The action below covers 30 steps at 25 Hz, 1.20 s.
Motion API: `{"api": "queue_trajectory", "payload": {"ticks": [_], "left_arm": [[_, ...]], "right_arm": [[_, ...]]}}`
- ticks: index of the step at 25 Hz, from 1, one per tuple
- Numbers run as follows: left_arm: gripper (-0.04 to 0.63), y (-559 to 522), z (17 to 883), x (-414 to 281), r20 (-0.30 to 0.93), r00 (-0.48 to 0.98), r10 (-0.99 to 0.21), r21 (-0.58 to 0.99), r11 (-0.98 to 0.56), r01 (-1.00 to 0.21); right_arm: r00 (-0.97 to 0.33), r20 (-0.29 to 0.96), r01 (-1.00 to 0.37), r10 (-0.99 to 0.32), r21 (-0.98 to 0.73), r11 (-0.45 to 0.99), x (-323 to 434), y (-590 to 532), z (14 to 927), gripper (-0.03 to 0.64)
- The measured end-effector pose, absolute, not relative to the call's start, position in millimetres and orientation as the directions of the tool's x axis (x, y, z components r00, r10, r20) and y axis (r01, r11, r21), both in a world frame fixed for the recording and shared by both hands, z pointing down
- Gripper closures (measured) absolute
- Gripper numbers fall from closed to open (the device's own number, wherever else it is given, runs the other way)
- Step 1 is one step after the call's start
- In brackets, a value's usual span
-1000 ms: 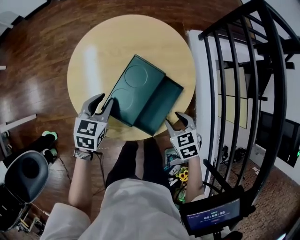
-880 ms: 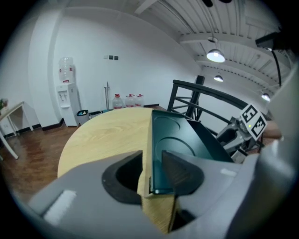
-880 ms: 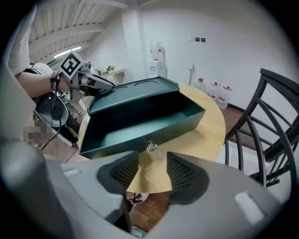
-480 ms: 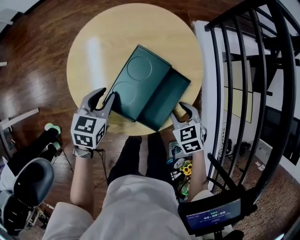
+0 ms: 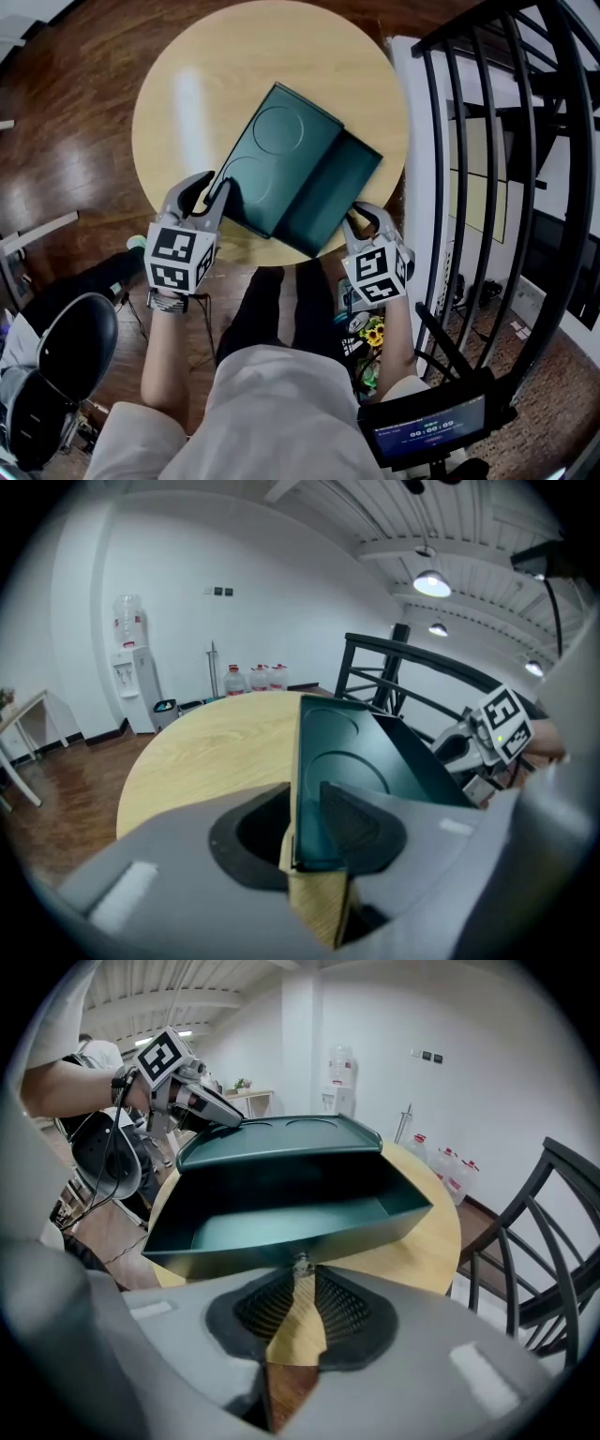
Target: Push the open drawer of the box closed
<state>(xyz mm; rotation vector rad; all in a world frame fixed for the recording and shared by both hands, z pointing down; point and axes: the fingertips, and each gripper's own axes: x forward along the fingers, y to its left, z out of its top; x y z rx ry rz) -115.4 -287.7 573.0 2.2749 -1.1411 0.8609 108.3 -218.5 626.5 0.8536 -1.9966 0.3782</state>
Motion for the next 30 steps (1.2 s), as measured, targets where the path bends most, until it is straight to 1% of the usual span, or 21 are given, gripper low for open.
{"api": "queue_trajectory", "payload": {"ticks": [5, 15, 30], "left_arm": [[0.499, -284.3, 573.7, -113.7, 0.703, 0.454, -0.547, 0.105, -0.552, -0.827], [0.499, -285.4, 576.0, -116.1, 0.732, 0.462, -0.501, 0.141, -0.552, -0.822], [0.499, -284.9, 575.3, -116.5, 0.738, 0.456, -0.498, 0.141, -0.546, -0.826]], "right_arm": [[-0.362, 0.835, -0.694, -0.414, 0.055, 0.718, 108.2, -215.9, 626.9, 0.541], [-0.369, 0.832, -0.674, -0.414, 0.067, 0.736, 103.3, -217.9, 626.2, 0.543], [-0.383, 0.832, -0.650, -0.401, 0.066, 0.757, 100.1, -218.8, 623.7, 0.543]]}}
